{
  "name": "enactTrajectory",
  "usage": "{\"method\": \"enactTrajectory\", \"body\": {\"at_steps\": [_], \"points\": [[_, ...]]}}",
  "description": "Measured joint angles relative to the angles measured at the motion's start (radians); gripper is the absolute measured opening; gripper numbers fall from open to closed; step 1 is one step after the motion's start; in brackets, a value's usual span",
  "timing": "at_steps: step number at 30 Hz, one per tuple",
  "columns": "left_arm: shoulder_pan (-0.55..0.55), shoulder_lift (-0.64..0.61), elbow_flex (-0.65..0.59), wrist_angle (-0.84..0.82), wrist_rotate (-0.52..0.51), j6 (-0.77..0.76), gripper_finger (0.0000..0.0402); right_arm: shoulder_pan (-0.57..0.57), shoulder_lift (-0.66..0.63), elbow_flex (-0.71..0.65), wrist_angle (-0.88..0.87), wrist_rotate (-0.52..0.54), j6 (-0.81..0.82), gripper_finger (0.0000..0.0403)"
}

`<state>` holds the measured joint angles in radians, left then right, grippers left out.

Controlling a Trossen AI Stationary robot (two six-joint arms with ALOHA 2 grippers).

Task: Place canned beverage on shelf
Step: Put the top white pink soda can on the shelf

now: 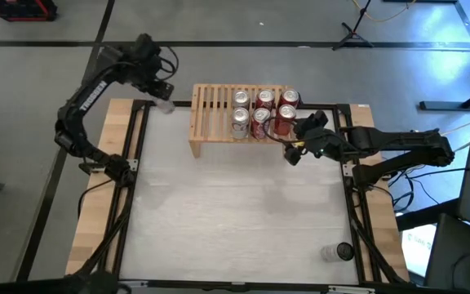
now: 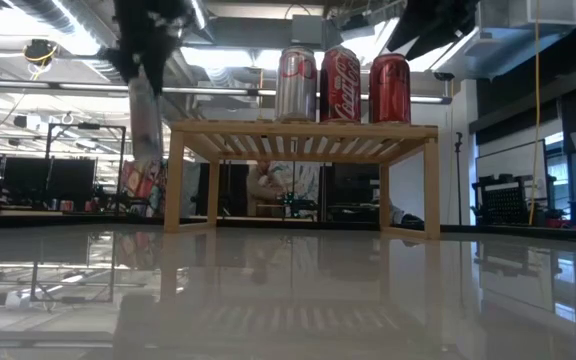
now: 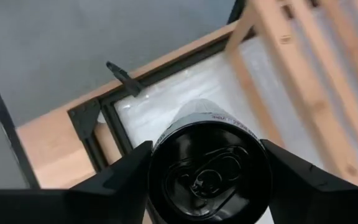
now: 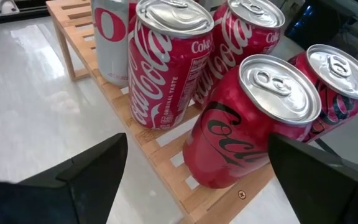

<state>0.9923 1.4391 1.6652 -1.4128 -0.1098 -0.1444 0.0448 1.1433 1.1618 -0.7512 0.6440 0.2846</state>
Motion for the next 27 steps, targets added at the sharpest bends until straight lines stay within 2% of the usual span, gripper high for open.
{"method": "enactTrajectory", "body": {"at_steps": [3, 6, 11, 19, 23, 27], "points": [[-0.024, 0.0, 0.116, -0.065, 0.013, -0.002, 0.0232, 0.0, 0.004, 0.0, 0.003, 0.0, 0.018, 0.0376], [-0.042, 0.0, 0.211, -0.047, 0.067, -0.007, 0.0234, 0.0, 0.012, 0.0, 0.003, 0.001, 0.03, 0.0376], [-0.13, 0.001, 0.285, 0.015, 0.138, -0.059, 0.0235, 0.0, 0.021, 0.0, 0.0, -0.001, 0.025, 0.0376], [-0.285, 0.06, 0.32, 0.058, 0.137, -0.14, 0.0236, 0.0, 0.022, 0.0, -0.01, 0.008, -0.032, 0.0376], [-0.348, 0.136, 0.43, 0.033, 0.133, -0.158, 0.0236, 0.0, 0.022, 0.0, -0.018, 0.009, -0.055, 0.0376], [-0.388, 0.228, 0.567, -0.126, 0.092, -0.161, 0.0235, 0.0, 0.022, 0.0, -0.036, 0.011, -0.057, 0.0376]]}}
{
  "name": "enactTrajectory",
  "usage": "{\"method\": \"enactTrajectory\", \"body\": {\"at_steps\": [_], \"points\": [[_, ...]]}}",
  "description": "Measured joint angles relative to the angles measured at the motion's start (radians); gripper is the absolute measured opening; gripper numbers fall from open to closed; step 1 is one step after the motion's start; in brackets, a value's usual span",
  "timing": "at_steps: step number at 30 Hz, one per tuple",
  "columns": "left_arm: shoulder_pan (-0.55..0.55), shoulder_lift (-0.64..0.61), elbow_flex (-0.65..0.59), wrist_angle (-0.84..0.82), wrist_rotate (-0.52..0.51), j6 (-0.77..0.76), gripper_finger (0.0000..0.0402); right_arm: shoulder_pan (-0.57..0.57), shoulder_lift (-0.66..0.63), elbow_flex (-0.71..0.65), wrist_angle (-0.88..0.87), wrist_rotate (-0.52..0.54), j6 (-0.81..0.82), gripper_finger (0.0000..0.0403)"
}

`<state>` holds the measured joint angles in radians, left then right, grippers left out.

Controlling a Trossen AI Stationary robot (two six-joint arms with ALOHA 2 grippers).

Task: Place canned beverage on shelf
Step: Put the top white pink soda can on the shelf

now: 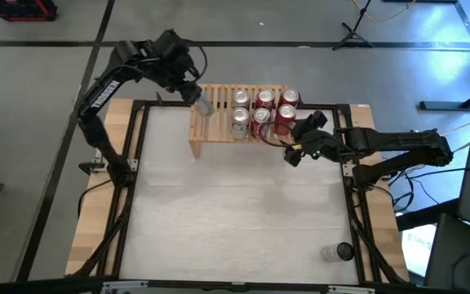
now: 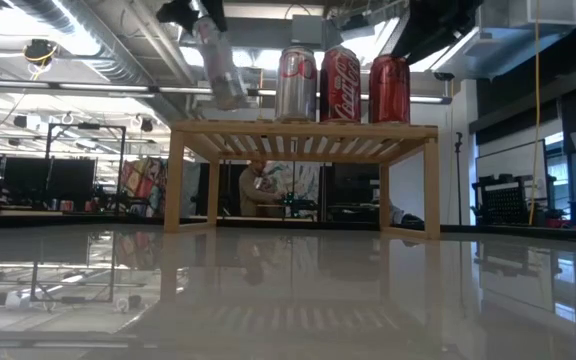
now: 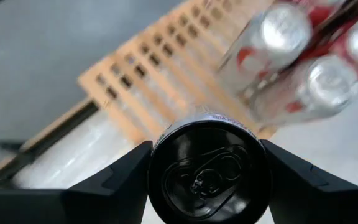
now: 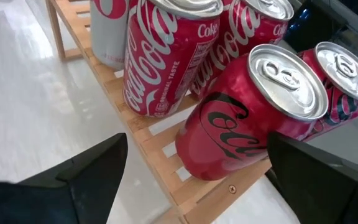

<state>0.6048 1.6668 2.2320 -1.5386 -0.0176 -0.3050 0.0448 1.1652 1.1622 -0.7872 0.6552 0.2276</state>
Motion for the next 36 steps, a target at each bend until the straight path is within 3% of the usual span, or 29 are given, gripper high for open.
{"method": "enactTrajectory", "body": {"at_steps": [3, 7, 18, 36], "points": [[-0.017, 0.044, 0.055, -0.039, -0.021, 0.0, 0.0235, 0.0, 0.0, 0.0, -0.012, -0.001, 0.001, 0.0376], [-0.038, 0.061, 0.06, 0.001, 0.027, -0.002, 0.0235, 0.0, 0.0, 0.0, -0.01, -0.002, 0.001, 0.0376], [-0.063, 0.144, 0.059, -0.015, -0.001, 0.016, 0.0237, 0.0, 0.0, 0.0, -0.01, -0.011, 0.002, 0.0376], [-0.069, 0.177, 0.058, 0.016, 0.033, 0.027, 0.024, 0.0, 0.0, 0.0, -0.008, -0.02, 0.002, 0.0376]]}}
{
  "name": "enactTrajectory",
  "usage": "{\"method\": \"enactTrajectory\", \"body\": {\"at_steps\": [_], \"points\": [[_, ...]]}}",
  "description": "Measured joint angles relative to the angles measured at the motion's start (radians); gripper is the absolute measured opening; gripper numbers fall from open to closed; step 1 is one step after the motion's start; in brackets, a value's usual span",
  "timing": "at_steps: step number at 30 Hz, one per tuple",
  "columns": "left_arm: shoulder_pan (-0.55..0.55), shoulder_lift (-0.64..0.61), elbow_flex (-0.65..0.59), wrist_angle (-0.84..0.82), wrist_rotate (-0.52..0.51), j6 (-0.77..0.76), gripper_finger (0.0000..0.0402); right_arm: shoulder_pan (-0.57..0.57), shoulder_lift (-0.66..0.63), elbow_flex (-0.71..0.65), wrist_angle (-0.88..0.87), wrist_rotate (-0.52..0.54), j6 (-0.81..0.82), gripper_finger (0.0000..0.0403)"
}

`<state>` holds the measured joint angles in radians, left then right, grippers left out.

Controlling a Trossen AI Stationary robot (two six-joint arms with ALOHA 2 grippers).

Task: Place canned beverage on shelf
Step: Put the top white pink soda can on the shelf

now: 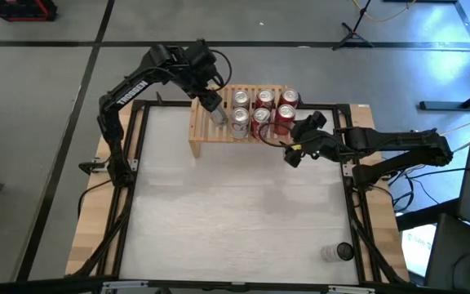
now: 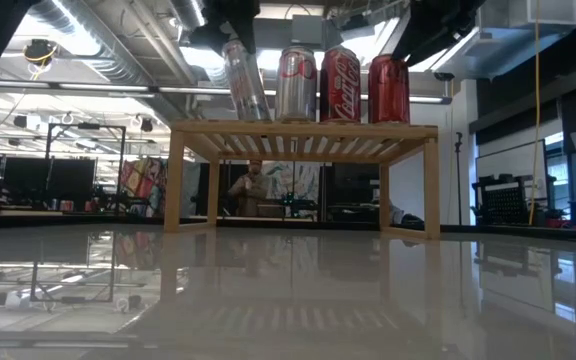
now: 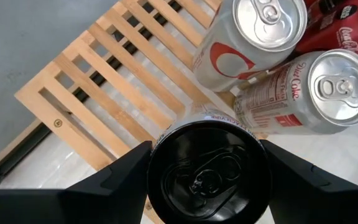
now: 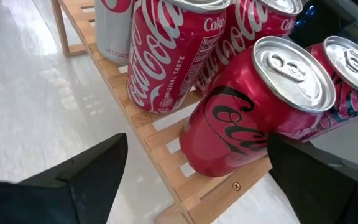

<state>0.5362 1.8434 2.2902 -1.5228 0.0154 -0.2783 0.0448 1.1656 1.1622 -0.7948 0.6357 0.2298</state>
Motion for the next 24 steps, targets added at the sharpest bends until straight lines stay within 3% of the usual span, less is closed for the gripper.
{"method": "enactTrajectory", "body": {"at_steps": [15, 24], "points": [[0.0, 0.003, 0.0, 0.019, -0.003, 0.019, 0.0243, 0.0, 0.0, 0.0, -0.001, 0.0, 0.0, 0.0376], [0.002, 0.002, 0.0, 0.043, 0.002, 0.027, 0.0301, 0.0, 0.0, 0.0, -0.001, 0.0, 0.0, 0.0376]]}}
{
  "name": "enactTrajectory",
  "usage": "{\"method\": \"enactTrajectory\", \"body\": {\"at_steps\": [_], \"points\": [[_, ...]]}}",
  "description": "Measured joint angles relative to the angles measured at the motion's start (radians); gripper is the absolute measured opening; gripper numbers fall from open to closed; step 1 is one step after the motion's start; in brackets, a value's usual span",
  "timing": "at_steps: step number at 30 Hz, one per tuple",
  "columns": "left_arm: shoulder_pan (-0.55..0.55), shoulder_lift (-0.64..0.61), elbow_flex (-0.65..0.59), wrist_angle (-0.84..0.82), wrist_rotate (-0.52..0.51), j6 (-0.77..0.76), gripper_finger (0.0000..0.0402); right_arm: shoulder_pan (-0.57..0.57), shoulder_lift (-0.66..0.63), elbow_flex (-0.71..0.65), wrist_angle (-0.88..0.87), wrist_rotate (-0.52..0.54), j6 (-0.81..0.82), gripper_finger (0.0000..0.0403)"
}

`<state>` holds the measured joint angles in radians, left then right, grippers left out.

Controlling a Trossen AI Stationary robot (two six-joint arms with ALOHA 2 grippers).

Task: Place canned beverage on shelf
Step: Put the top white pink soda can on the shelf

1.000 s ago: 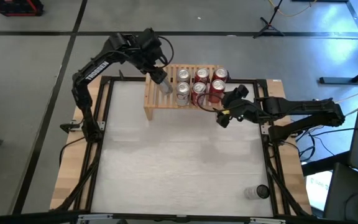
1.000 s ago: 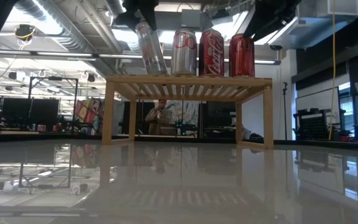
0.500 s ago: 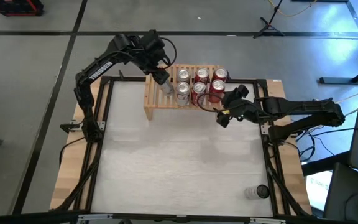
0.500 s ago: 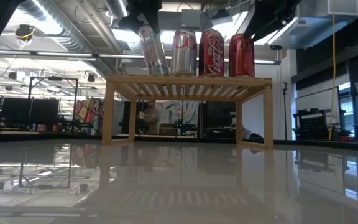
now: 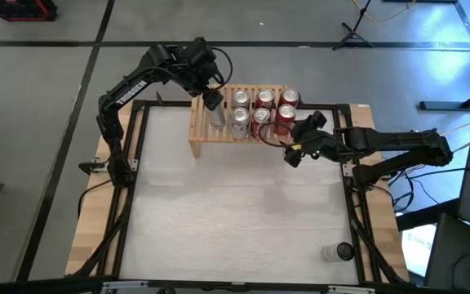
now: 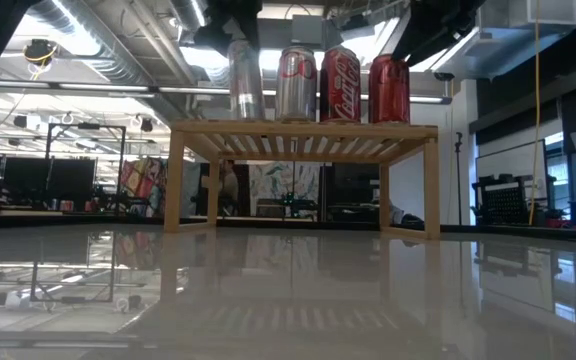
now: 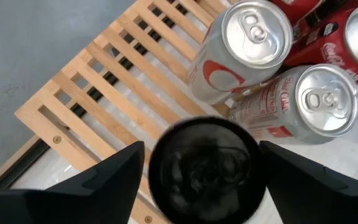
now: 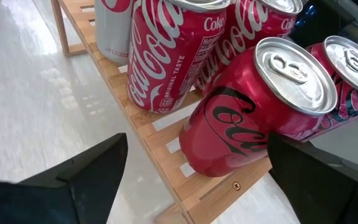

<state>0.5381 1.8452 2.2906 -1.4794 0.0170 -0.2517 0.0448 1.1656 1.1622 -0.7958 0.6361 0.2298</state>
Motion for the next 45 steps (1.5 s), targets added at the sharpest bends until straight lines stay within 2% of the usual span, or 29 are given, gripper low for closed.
{"method": "enactTrajectory", "body": {"at_steps": [6, 32, 39, 45], "points": [[0.0, 0.0, 0.0, 0.017, 0.003, 0.0, 0.0318, 0.0, 0.0, 0.0, 0.0, 0.0, 0.0, 0.0376], [-0.062, 0.0, 0.0, 0.037, 0.003, 0.03, 0.0319, 0.0, 0.0, 0.0, 0.0, 0.005, -0.001, 0.0376], [-0.061, 0.0, 0.0, -0.008, -0.004, 0.077, 0.0319, 0.0, 0.0, 0.0, 0.0, 0.005, 0.0, 0.0376], [-0.068, 0.001, -0.04, 0.001, -0.001, 0.098, 0.03, 0.0, 0.0, 0.0, 0.001, 0.005, 0.0, 0.0376]]}}
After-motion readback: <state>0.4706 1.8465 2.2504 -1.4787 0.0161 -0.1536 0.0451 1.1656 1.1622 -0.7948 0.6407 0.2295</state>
